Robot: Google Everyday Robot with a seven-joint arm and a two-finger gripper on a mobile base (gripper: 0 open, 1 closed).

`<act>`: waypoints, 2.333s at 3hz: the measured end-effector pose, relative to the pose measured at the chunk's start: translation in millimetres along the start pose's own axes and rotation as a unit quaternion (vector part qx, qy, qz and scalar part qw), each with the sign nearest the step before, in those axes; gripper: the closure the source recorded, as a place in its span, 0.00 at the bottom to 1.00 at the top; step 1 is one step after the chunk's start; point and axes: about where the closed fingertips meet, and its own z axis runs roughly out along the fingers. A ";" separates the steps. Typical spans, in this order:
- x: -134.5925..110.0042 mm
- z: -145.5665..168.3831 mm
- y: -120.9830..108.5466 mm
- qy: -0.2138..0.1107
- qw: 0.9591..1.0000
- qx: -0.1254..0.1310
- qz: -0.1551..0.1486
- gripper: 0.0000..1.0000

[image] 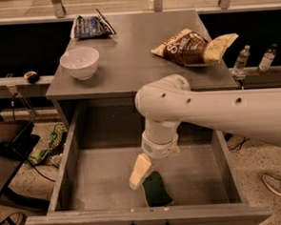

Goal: Pick sponge from top drawer and place on counter

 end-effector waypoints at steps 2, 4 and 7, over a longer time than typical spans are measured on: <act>21.2 33.9 10.1 -0.003 0.993 -0.013 0.114 0.00; 25.6 77.1 21.7 -0.007 0.988 -0.050 0.143 0.26; 26.3 63.7 23.4 -0.007 0.988 -0.050 0.143 0.96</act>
Offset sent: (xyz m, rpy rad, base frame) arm -0.0465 -0.0053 -0.0531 0.0255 0.0487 -0.3533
